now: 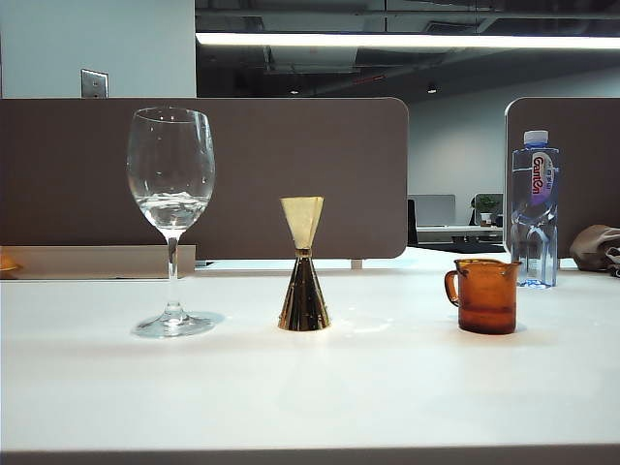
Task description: Pick up the small amber measuring cup and pour the water in it into the jigger, then pick up the jigger and pour the water in it into the wine glass.
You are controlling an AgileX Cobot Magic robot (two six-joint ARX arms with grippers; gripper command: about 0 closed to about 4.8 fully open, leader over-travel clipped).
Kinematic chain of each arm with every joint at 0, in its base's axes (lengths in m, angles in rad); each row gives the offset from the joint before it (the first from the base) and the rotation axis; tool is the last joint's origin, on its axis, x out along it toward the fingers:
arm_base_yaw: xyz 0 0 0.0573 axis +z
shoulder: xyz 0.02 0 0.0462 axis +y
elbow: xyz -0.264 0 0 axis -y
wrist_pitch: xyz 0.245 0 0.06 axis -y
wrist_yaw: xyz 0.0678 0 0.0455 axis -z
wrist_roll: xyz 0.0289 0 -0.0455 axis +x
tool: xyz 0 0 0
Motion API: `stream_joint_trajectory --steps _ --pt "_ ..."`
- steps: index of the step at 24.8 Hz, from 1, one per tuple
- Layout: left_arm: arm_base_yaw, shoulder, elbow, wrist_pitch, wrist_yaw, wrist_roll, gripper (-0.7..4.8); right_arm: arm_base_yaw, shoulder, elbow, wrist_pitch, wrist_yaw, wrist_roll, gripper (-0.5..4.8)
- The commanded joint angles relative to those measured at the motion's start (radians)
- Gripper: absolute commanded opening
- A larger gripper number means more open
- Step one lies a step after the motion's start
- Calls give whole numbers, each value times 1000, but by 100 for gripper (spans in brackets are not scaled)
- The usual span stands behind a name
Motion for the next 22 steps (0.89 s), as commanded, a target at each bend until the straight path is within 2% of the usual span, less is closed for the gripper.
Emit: stream_joint_trajectory --steps 1,4,11,14,15,18,22 --pt "0 0 1 13 3 4 -2 1 1 13 60 -3 171 -5" --pt "0 0 1 13 3 4 -2 1 1 93 40 -3 252 -5" --pt "0 0 1 13 3 4 -2 1 2 351 30 -6 280 -5" --pt "0 0 1 13 3 4 -2 1 9 509 -56 -21 260 -5" --pt "0 0 1 13 3 4 -2 1 21 575 -106 -22 215 -5" --pt "0 0 1 13 3 4 -2 0 163 885 -458 -2 -61 -5" --pt "0 0 1 13 3 4 -2 0 410 1180 -845 76 -244 -5"
